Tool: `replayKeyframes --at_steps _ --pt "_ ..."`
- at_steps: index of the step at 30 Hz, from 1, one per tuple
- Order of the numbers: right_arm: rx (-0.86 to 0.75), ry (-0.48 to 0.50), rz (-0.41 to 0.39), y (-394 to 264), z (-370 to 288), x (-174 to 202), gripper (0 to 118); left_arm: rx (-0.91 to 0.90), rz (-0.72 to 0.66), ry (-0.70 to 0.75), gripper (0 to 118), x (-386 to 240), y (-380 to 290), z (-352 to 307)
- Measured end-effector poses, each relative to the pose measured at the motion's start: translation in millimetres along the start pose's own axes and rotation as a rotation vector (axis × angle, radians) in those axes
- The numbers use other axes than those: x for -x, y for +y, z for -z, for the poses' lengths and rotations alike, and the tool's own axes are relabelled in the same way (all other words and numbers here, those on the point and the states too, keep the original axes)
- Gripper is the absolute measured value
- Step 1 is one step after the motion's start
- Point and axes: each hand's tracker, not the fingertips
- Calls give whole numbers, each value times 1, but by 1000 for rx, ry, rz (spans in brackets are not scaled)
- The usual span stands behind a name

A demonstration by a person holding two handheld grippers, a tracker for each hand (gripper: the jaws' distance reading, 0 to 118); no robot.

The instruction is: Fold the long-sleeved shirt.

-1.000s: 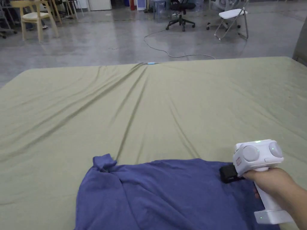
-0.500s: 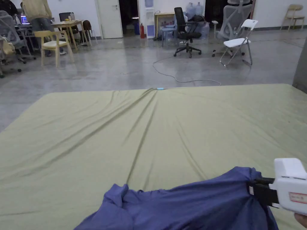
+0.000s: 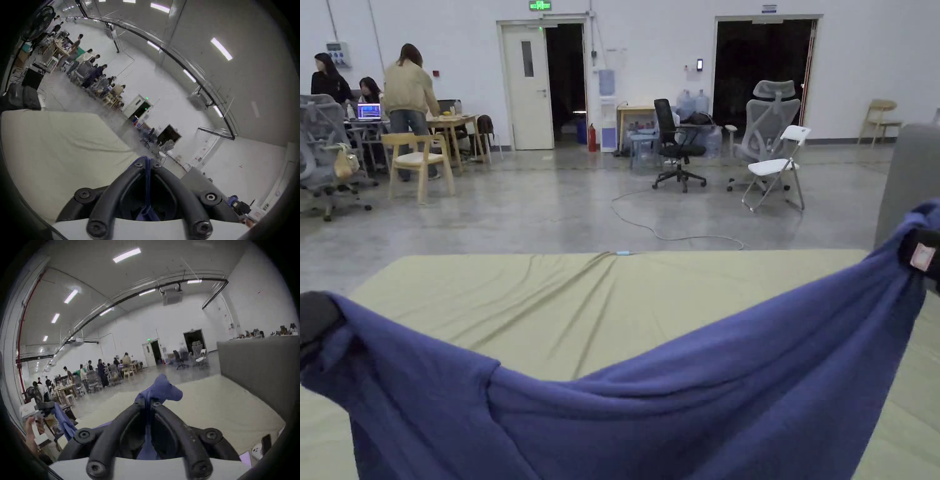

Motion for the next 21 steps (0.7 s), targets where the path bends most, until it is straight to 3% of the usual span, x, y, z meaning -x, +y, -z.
replayKeyframes --at_steps 4,8,12,17,21 --pt "3 -22 -3 72 52 -6 8 -1 -1 -50 4 -34 40 59" --pt "7 -110 -44 138 105 -11 8 -35 102 -95 4 -69 76 115" --pt "19 -169 -54 195 159 -17 8 -52 105 -110 4 -92 110 168" --pt "37 -186 -18 240 228 -25 8 -96 124 -135 4 -103 135 234" --pt "66 -186 -47 250 283 -30 8 -110 183 -41 4 -97 140 286"
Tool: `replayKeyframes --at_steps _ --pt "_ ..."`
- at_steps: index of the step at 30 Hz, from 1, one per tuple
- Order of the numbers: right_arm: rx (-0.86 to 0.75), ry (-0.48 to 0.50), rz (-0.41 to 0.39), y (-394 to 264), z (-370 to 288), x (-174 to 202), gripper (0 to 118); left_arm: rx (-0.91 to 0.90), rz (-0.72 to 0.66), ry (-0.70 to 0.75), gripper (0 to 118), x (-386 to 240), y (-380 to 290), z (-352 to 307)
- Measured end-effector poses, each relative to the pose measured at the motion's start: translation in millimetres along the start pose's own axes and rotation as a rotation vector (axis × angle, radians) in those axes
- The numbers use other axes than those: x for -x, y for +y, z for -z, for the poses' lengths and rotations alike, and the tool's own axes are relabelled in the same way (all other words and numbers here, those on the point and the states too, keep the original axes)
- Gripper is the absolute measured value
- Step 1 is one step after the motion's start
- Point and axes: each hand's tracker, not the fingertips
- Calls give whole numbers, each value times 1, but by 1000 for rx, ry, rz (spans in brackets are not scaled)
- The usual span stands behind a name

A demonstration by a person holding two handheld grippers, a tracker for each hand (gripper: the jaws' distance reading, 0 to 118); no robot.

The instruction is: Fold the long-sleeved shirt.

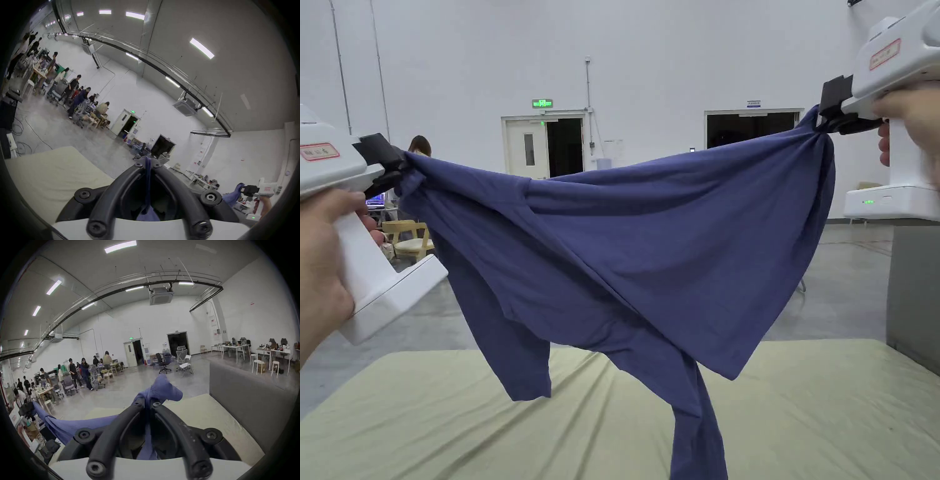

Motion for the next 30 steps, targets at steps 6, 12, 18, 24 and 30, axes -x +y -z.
replayKeyframes --at_steps 6,12,18,24,30 --pt "154 -36 -50 -79 61 12 8 68 74 73 4 39 -55 49" --pt "400 -24 -20 -234 179 -25 8 276 141 135 4 113 -177 62" --pt "605 -34 2 -418 188 -50 8 519 174 199 4 191 -298 19" --pt "690 -13 79 -514 98 -80 8 648 169 251 4 233 -343 -84" --pt "728 30 106 -548 -15 -93 8 682 56 249 4 260 -332 -200"
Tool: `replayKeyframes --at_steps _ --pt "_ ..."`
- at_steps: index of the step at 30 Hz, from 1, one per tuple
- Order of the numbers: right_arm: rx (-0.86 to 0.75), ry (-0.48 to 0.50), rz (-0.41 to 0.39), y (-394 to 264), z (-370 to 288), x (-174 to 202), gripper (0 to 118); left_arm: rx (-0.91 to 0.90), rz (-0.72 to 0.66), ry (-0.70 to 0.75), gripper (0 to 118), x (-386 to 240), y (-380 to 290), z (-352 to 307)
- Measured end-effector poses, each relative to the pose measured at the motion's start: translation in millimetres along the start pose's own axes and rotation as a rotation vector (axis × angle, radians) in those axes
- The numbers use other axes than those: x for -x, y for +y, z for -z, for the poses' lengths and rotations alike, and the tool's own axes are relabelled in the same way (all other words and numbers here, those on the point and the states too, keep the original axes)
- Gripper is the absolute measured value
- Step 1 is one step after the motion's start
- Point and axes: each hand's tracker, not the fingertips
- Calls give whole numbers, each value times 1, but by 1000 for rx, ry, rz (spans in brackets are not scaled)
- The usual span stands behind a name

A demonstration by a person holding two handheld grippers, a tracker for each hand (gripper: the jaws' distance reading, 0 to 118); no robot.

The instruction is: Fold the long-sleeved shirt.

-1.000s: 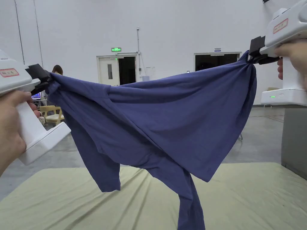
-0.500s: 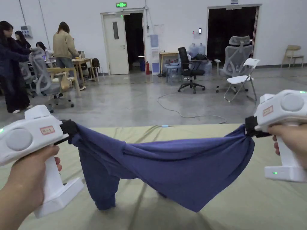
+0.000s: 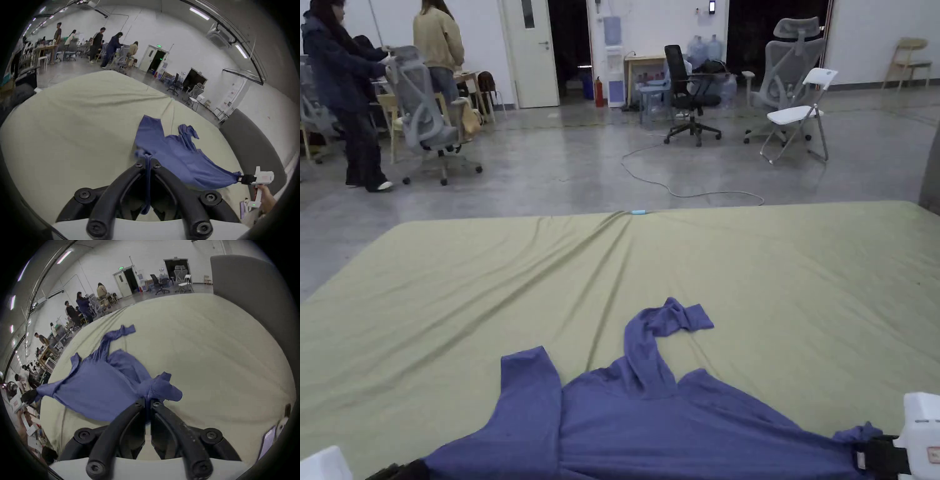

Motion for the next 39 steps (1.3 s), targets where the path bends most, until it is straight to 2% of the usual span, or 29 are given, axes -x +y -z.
replayKeyframes --at_steps 5,8,11,13,15,16,17,18,19,20,21,22,24,27,28,29,30,31,32,33,36,37,38,39 --pt "38 6 12 -60 -47 -9 8 59 -23 4 4 12 -49 -67" --pt "97 -5 17 -96 -66 -13 8 114 15 5 4 11 -79 -98" --pt "174 -51 17 -128 -72 -20 8 164 16 23 4 20 -105 -115" --pt "213 -94 46 -145 -67 -33 8 204 -11 41 4 26 -122 -122" --pt "225 -73 80 -154 -63 -43 9 245 -23 72 4 34 -131 -121" --pt "227 -49 115 -157 -60 -47 17 256 -28 77 6 34 -136 -120" --pt "216 -19 143 -159 -59 -52 38 263 -35 87 20 37 -137 -117" --pt "208 -21 153 -157 -59 -55 60 255 -36 82 40 39 -136 -113" --pt "209 -74 135 -153 -62 -53 73 245 -11 125 55 35 -133 -112" --pt "181 -156 105 -150 -68 -50 73 233 19 179 55 30 -131 -111" --pt "106 -200 96 -150 -79 -44 108 205 37 212 99 24 -126 -111" --pt "-44 -181 80 -144 -96 -40 118 115 47 214 118 20 -120 -125" --pt "-80 -152 124 -133 -117 -28 105 90 18 78 114 3 -115 -135" --pt "-173 -86 150 -133 -145 -7 118 170 -2 48 114 -23 -111 -142" --pt "-182 -86 152 -135 -153 0 118 193 14 44 113 -29 -114 -137" --pt "-183 -76 147 -149 -167 6 109 222 52 36 106 -38 -117 -138" --pt "-184 -68 123 -155 -173 15 83 228 97 44 85 -50 -122 -140" --pt "-185 -83 92 -158 -176 24 15 225 131 35 21 -61 -126 -141" --pt "-175 -125 40 -163 -175 35 4 240 186 42 3 -73 -133 -136" --pt "-188 -152 11 -177 -177 32 3 253 206 -4 2 -90 -139 -130" --pt "-145 -40 12 -180 -172 42 3 257 296 -102 2 -116 -114 -88" --pt "-136 -34 21 -182 -162 33 3 243 329 -111 12 -128 -103 -70" --pt "-137 -39 19 -181 -158 34 3 235 353 -138 33 -140 -91 -47" --pt "-137 -40 16 -181 -155 36 3 246 360 -193 68 -150 -79 -21"
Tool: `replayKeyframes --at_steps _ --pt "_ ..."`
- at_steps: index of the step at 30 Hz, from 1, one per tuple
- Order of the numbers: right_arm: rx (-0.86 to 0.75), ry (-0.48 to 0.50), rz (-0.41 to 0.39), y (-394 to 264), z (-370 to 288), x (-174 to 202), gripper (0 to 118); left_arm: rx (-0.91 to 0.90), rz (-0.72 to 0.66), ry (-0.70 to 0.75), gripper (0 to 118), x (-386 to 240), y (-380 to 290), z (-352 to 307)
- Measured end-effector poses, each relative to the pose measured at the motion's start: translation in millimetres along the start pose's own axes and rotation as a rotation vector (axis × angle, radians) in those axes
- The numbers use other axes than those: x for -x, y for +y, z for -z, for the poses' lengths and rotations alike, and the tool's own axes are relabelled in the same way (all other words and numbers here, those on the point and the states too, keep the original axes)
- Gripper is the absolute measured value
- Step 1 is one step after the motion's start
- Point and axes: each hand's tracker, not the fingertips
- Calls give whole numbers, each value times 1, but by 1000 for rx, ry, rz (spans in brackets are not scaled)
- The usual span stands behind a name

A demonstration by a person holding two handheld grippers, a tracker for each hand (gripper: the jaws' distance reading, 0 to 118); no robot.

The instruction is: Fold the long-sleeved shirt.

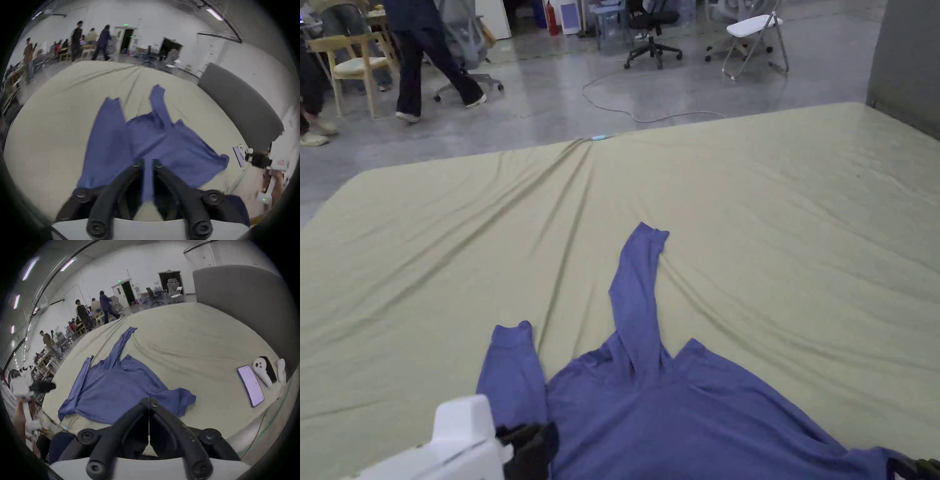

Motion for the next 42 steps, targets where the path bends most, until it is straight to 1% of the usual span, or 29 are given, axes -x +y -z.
replayKeyframes --at_steps 1,2,4,7,9,11,12,13,15,16,17,18,19,20,21,22,23,25,26,27,28,29,30,31,32,33,34,38,42 --pt "6 -7 -3 1 3 1 3 19 28 -59 114 3 21 28" --pt "13 -17 5 -1 9 -6 3 49 47 -92 117 5 36 52" --pt "20 -23 51 -2 12 -13 3 81 78 -49 108 8 60 104" --pt "48 -38 86 -8 26 -38 3 216 138 96 106 22 78 184" --pt "70 -80 88 -11 28 -47 3 297 179 155 96 30 76 221" --pt "83 -104 95 -11 33 -56 3 326 202 172 93 35 65 244" --pt "91 -114 104 -11 35 -61 3 360 238 181 84 34 57 252" --pt "102 -124 113 -10 36 -65 3 404 292 182 68 31 47 254" --pt "117 -159 121 -7 42 -71 3 315 403 190 61 18 45 243" --pt "119 -178 119 -5 43 -73 3 323 379 129 27 13 46 237" --pt "122 -193 115 -2 46 -75 12 313 373 116 2 6 47 229" --pt "120 -195 111 -2 55 -82 32 282 413 178 2 -2 47 222" --pt "126 -204 103 0 60 -84 79 269 448 191 2 -6 48 216" --pt "142 -211 82 3 67 -86 117 215 524 227 2 -9 52 208" --pt "129 -217 65 6 70 -85 118 219 483 175 2 -9 56 202" --pt "104 -219 52 13 76 -79 114 209 456 155 2 -12 59 193" --pt "112 -195 48 17 83 -79 116 188 450 163 2 -14 62 185" --pt "208 -168 96 26 102 -81 117 168 422 138 2 -17 68 168" --pt "250 -170 120 14 133 -87 116 146 408 134 2 -17 71 160" --pt "273 -152 133 12 149 -88 109 129 378 128 2 -16 75 151" --pt "287 -115 130 11 161 -88 75 123 335 112 2 -15 78 141" --pt "311 -88 130 9 169 -89 24 109 305 110 2 -14 80 132" --pt "342 -85 159 19 159 -83 10 91 273 106 2 -12 83 120" --pt "330 -79 223 18 153 -81 10 78 238 97 2 -9 85 108" --pt "294 -66 243 18 142 -77 10 56 191 89 2 -6 87 94" --pt "246 -29 208 21 128 -68 10 30 151 81 2 -9 88 75" --pt "199 -28 180 24 112 -59 10 6 122 71 2 -7 89 59" --pt "-79 -54 -30 35 28 -18 10 -138 47 55 2 -9 90 -20" --pt "-310 -23 -133 53 -52 16 10 -342 -48 31 2 -19 88 -108"
